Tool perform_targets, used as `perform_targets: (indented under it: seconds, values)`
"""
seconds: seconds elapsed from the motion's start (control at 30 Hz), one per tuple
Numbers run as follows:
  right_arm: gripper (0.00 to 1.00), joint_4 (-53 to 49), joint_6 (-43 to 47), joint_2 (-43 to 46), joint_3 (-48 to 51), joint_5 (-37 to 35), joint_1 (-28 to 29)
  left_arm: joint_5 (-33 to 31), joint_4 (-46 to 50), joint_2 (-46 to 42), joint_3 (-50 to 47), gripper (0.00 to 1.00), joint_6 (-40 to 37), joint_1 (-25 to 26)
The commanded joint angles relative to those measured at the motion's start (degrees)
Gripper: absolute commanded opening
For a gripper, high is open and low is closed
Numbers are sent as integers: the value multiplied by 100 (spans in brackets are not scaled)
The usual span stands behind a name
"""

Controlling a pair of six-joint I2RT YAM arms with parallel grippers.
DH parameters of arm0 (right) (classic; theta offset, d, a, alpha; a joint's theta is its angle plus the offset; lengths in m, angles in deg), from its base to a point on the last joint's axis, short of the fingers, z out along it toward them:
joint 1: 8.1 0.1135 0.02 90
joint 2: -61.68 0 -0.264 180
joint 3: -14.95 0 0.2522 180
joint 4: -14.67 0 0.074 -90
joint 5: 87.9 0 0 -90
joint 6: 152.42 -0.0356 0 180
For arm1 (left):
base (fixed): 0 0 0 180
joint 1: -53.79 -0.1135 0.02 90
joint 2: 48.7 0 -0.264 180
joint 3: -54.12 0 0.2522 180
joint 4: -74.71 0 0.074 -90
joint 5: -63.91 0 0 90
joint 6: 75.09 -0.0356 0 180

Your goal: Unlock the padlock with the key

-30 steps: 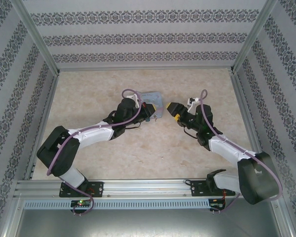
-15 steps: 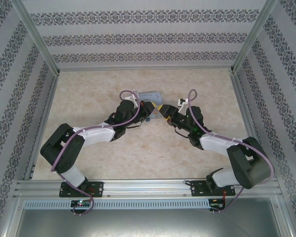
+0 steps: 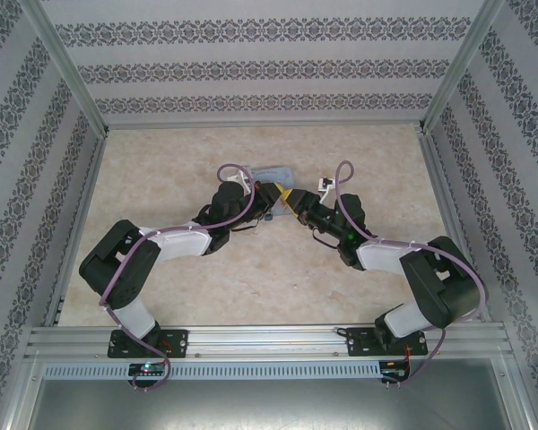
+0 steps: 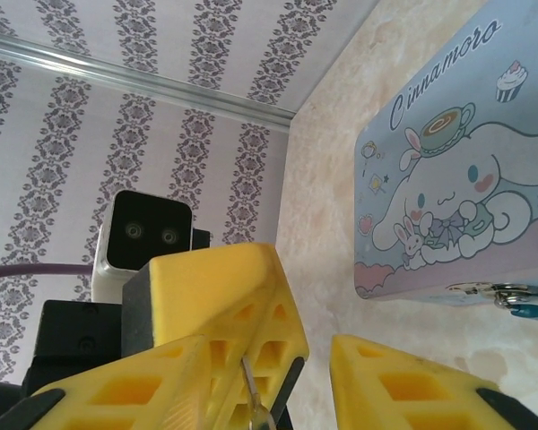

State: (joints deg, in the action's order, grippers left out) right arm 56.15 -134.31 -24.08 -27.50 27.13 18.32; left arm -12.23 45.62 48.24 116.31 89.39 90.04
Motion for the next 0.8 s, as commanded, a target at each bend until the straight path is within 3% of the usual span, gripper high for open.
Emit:
perform_targets:
  seconds: [0.0,0.77]
  values:
    - [38,405,-11,-74,78,109,84,54,-381,62,-70,0,106,-91]
    - [20,675,-97,-256,105,194,171,60,-434,79,-104,0,128,-101]
